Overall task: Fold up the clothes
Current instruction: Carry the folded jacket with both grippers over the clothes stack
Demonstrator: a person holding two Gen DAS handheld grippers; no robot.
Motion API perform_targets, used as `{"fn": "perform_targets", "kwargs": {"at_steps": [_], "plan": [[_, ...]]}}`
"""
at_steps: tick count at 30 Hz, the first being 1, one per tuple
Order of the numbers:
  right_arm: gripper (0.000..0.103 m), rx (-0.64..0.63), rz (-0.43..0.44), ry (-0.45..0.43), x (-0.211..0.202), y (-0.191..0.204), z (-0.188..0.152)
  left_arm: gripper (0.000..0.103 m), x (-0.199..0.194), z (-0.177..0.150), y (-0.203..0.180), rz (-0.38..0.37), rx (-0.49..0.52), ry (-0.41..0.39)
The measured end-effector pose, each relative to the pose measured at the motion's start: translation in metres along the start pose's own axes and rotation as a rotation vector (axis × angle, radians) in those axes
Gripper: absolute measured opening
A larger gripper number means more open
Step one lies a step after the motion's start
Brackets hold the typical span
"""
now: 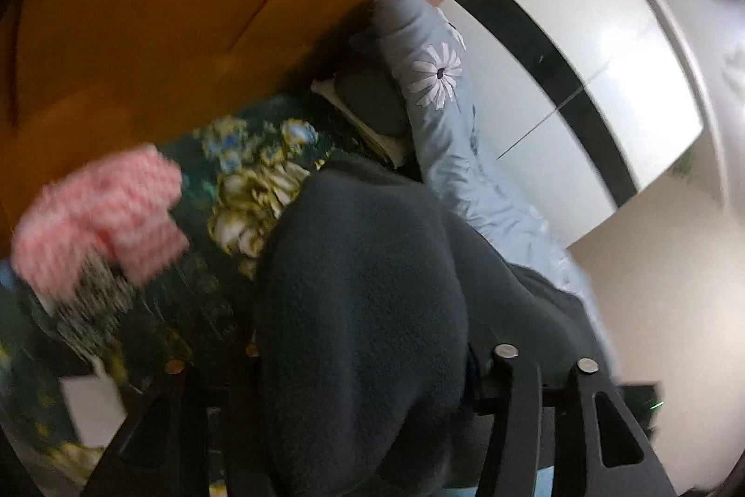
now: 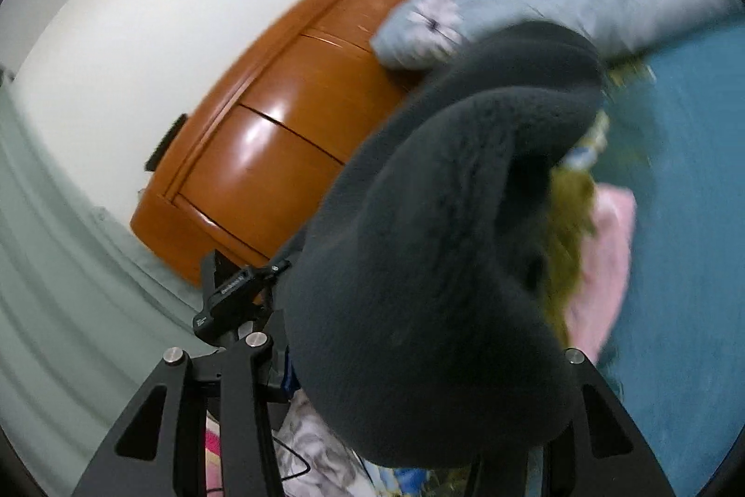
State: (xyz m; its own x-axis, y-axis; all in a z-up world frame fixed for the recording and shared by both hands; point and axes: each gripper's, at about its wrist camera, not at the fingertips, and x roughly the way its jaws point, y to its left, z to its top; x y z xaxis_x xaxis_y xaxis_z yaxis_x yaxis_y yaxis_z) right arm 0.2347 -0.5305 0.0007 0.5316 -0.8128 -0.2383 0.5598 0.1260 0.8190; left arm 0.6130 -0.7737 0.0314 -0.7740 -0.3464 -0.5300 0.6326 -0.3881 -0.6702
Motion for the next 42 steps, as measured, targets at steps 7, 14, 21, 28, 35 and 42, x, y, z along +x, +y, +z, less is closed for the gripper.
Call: {"fn": "perform_targets", "kwargs": {"at_steps": [7,14,21,28,35,42], "plan": [[0.054,0.035,-0.023,0.021,0.009,-0.021,-0.010,0.083,-0.005,-0.015,0.009,0.105,-0.017,-0.014],[0.062,0.033,-0.059,0.043,0.003,-0.015,0.010,0.087,-0.042,-0.014,0.010,0.109,-0.163,-0.114],[0.072,0.094,-0.124,-0.013,-0.026,-0.028,0.024,0.090,-0.078,-0.018,0.013,0.129,-0.281,-0.194],[0.072,-0.063,-0.315,-0.150,-0.097,-0.004,0.042,0.091,-0.098,-0.032,-0.049,0.212,-0.034,-0.223],[0.079,-0.370,-0.284,-0.031,-0.057,0.082,0.037,0.097,-0.038,-0.044,-0.127,0.278,0.229,-0.131],[0.079,-0.399,-0.281,0.112,0.019,0.071,0.016,0.103,0.031,-0.057,-0.135,0.345,0.331,-0.040]]}}
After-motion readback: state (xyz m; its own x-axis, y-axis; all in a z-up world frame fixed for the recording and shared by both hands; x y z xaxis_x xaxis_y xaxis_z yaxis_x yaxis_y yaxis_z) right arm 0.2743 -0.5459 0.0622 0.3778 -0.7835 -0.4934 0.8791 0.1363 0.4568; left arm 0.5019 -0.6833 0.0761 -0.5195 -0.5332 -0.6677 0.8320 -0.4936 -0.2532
